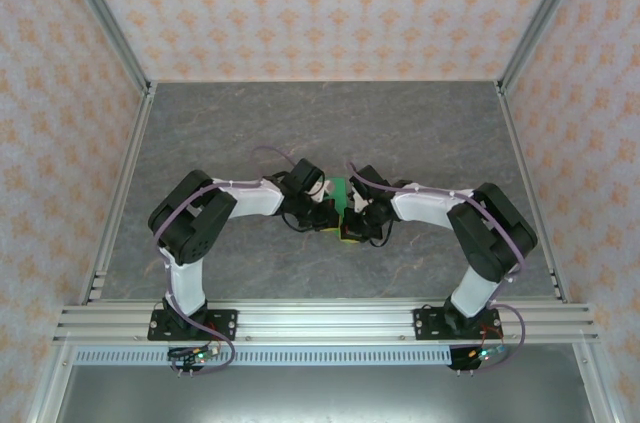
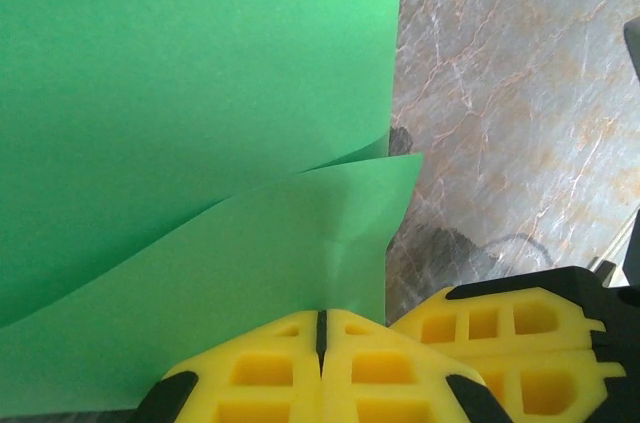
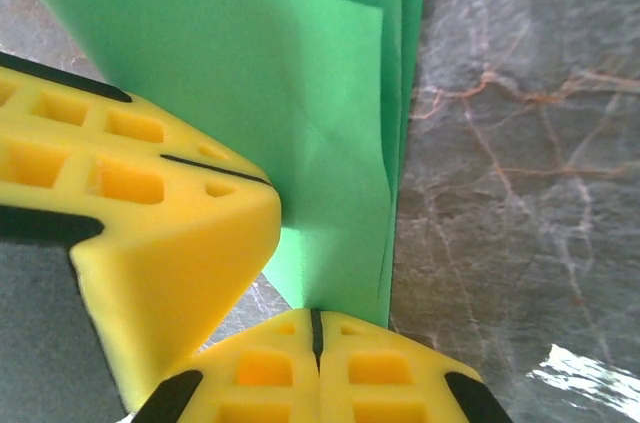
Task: Fold a paper plane with a square sheet of paper (fold left side to right side)
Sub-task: Third fold the triangle at the center of the table.
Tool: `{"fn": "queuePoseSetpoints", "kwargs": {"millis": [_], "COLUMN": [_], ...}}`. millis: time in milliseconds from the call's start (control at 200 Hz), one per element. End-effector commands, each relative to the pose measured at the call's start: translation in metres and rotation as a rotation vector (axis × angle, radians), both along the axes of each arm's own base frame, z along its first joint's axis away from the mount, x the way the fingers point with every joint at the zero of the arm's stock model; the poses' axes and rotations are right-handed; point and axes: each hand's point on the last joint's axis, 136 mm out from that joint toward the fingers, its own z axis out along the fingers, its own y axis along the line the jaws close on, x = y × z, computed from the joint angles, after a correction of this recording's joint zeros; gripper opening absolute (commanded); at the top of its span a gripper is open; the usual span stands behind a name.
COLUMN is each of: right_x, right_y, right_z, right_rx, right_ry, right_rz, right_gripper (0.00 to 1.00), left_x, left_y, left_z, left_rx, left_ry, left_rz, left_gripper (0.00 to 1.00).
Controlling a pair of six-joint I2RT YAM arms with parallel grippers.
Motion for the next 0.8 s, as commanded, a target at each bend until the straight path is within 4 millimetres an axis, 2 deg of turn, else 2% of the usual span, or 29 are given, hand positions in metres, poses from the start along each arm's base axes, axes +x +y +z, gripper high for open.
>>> {"fn": "queuePoseSetpoints", "kwargs": {"millis": [0,215,600,791], "right_x": [-0.019,-0.022,-0.032,-0.034], "right_y": [-0.041,-0.048,-0.055,-0.056], "right_z": [-0.046,-0.049,-0.056,-0.057], "right_rx": [-0.225,-0.264,-0.289,-0.293], "right_ry": [0.058,0.065,0.104,0.113], "right_rz": [-0.004,0.006,0.018,0.021], "right_gripper": [0.00,0.00,0.00,0.00], "left_x": [-0.010,0.003,0.038,0.047], "left_y": [0.020,0.041,0.081,0.098], "left_z": [-0.042,-0.044,-0.033,-0.031], "left_rx": [0.133,0.168,0.191,0.219], "left_ry": [0.019,-0.011,-0.076,-0.085], "left_rz": [0.011,0.055,0.082,0.080], "left_gripper": [0.00,0.00,0.00,0.00]}}
